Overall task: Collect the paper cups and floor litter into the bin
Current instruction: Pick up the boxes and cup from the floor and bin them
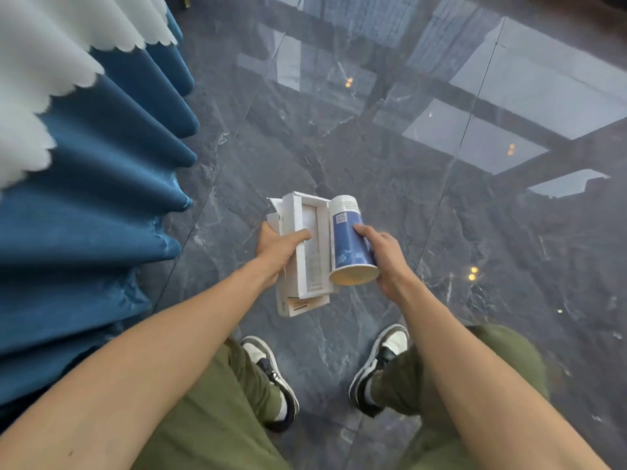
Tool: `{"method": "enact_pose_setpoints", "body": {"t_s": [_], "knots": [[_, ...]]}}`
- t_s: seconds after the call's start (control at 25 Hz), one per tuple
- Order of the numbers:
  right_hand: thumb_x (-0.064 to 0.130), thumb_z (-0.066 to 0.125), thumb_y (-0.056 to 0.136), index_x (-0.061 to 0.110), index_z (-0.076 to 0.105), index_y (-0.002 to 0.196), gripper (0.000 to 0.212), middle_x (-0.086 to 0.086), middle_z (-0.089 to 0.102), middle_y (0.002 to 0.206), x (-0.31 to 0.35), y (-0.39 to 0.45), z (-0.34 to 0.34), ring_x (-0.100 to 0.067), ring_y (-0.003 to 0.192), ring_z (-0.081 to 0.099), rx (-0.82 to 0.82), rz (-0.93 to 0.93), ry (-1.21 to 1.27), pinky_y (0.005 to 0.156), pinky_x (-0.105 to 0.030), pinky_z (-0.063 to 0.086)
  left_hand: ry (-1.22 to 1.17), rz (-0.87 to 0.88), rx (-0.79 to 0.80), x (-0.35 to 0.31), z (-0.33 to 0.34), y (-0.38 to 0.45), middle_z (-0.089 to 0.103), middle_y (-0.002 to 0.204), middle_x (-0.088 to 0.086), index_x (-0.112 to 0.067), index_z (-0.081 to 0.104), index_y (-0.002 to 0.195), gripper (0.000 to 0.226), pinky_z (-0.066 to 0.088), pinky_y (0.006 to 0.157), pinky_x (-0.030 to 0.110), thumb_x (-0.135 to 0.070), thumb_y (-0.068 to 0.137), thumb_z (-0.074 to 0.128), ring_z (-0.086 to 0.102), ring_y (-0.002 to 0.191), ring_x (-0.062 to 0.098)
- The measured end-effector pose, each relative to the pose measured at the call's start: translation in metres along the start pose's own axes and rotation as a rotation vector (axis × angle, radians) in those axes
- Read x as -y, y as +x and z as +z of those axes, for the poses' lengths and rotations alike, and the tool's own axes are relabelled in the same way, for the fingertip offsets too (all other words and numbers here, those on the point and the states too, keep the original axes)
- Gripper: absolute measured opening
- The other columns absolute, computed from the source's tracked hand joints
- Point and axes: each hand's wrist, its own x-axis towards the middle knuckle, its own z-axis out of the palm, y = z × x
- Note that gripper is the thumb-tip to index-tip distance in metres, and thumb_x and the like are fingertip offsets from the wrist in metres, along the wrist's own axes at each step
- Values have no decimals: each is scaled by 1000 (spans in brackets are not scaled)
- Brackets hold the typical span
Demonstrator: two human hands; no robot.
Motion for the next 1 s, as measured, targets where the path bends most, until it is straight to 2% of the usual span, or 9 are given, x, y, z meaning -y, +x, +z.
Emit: {"method": "enact_pose_setpoints", "body": {"t_s": [0.12,0.32,0.44,0.56,0.64,0.72,0.8,0.88,1.0], "knots": [[49,73,87,16,53,100,41,-3,61,94,48,-92,20,-12,69,60,5,-7,-65,49,-22,47,-88,-11,-35,-38,-28,-79,71,108,-1,-16,54,125,64,54,80,32,-25,71,87,68,95,16],[50,68,91,14,59,116,45,-1,66,107,123,-238,64,-10,82,66,-38,-119,-218,66,-25,51,-166,-47,-61,-95,-91,-193,70,106,1,-16,53,121,58,50,65,28,-27,75,87,68,91,15],[51,68,91,21,54,131,52,-1,64,121,147,-303,89,-14,99,70,50,-189,-277,81,-31,59,-263,-63,-105,-116,-123,-234,74,107,4,-12,58,123,57,51,62,26,-26,75,87,71,88,14],[49,80,77,27,41,140,78,2,54,127,158,-355,115,-15,107,65,190,-230,-464,82,-28,57,-321,-79,-151,-126,-162,-266,73,106,4,-14,58,122,60,54,67,31,-27,71,86,71,88,17],[51,86,61,27,35,140,97,1,47,127,156,-380,131,-16,111,61,206,-237,-647,89,-34,58,-333,-78,-179,-121,-187,-285,74,110,5,-15,59,124,62,53,65,30,-29,70,87,71,89,16],[47,89,59,22,33,131,95,0,48,123,150,-397,142,-13,105,62,221,-266,-730,84,-32,59,-337,-99,-200,-110,-206,-301,71,111,3,-15,56,125,65,55,69,32,-34,71,88,71,94,19],[39,91,67,18,33,123,83,-1,52,115,145,-417,152,-9,94,64,261,-288,-750,68,-19,54,-367,-113,-217,-94,-226,-322,72,112,3,-15,57,125,67,57,74,34,-38,70,89,72,97,22],[35,90,71,17,36,125,78,-1,55,115,138,-433,159,-9,92,65,326,-311,-762,60,-14,51,-456,-101,-262,-73,-242,-346,77,111,6,-15,63,124,73,60,72,34,-42,62,91,75,94,23],[42,87,69,26,47,133,77,-3,54,123,118,-454,175,-10,97,64,403,-354,-808,65,-14,48,-567,-147,-379,-32,-265,-389,77,109,9,-16,62,125,80,57,66,32,-46,57,90,76,90,25]]}}
